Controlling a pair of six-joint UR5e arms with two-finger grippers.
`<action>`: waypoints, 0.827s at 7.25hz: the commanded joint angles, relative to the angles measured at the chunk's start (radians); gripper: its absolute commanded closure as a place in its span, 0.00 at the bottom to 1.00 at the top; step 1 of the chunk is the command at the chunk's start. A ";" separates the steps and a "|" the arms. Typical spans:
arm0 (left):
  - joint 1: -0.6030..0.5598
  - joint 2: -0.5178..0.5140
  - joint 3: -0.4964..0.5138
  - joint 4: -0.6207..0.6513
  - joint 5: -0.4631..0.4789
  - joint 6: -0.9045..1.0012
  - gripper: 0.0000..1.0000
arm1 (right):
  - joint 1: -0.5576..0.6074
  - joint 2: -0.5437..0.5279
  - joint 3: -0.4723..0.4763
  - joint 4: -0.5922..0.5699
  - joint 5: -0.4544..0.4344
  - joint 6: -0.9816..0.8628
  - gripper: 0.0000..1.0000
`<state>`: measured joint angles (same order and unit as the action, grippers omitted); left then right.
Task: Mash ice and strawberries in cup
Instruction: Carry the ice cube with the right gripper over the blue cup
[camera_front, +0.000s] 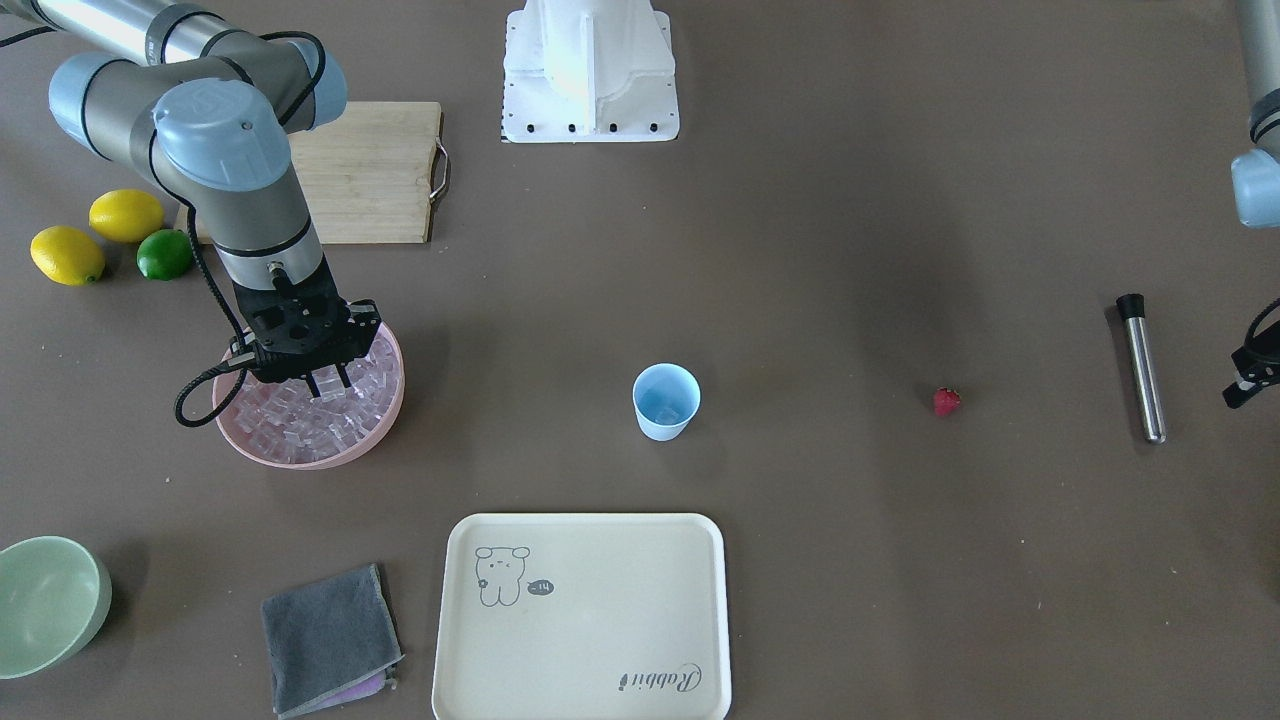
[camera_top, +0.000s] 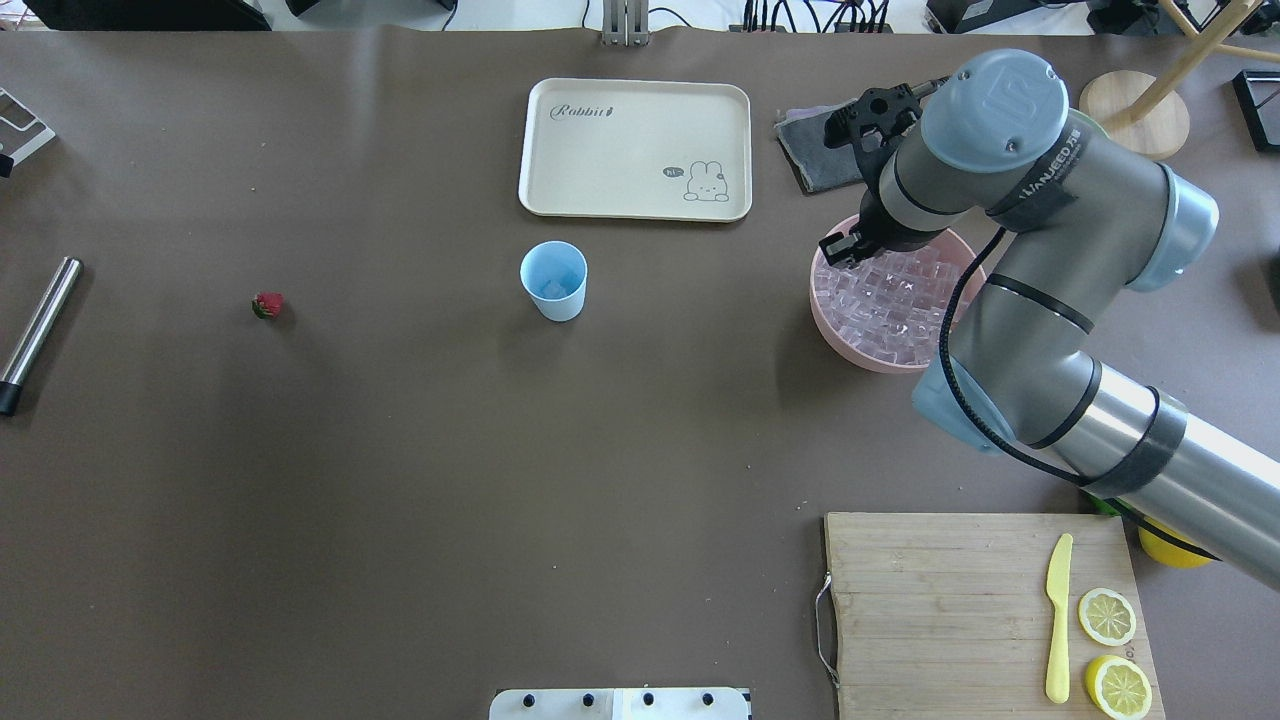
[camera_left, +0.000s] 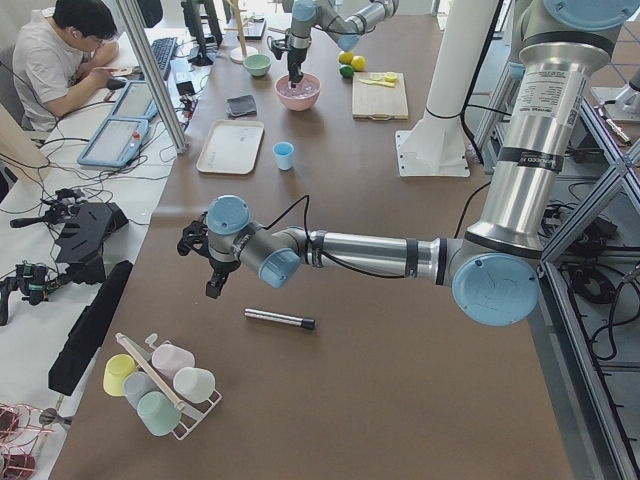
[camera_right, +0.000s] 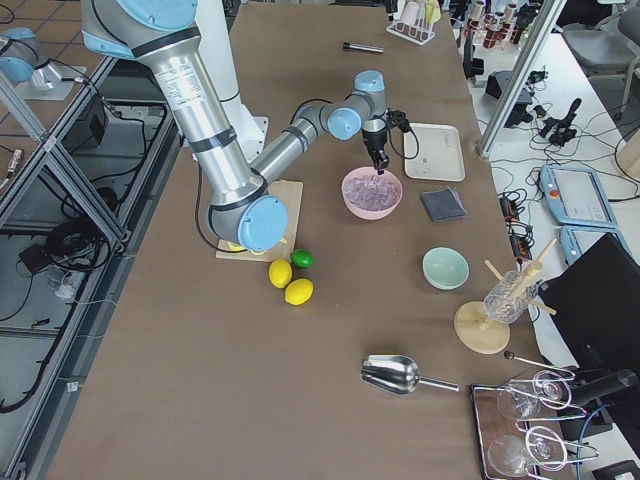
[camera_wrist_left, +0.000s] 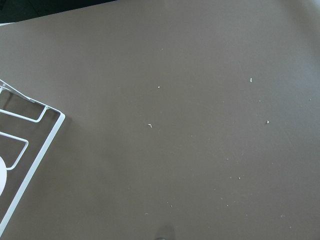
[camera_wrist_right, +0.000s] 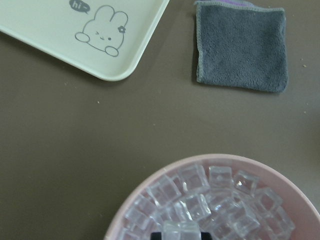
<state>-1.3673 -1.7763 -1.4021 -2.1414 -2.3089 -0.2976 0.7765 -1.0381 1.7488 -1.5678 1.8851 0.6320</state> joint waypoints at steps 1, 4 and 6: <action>0.000 0.000 -0.005 0.000 0.000 -0.002 0.03 | -0.040 0.219 -0.160 -0.027 -0.016 0.157 1.00; 0.000 0.001 -0.002 -0.011 0.000 -0.002 0.03 | -0.167 0.420 -0.316 -0.027 -0.141 0.378 1.00; 0.000 0.001 0.000 -0.012 -0.001 0.000 0.03 | -0.222 0.472 -0.357 -0.018 -0.206 0.460 1.00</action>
<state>-1.3668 -1.7749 -1.4031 -2.1518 -2.3092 -0.2987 0.5942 -0.6051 1.4250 -1.5927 1.7260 1.0371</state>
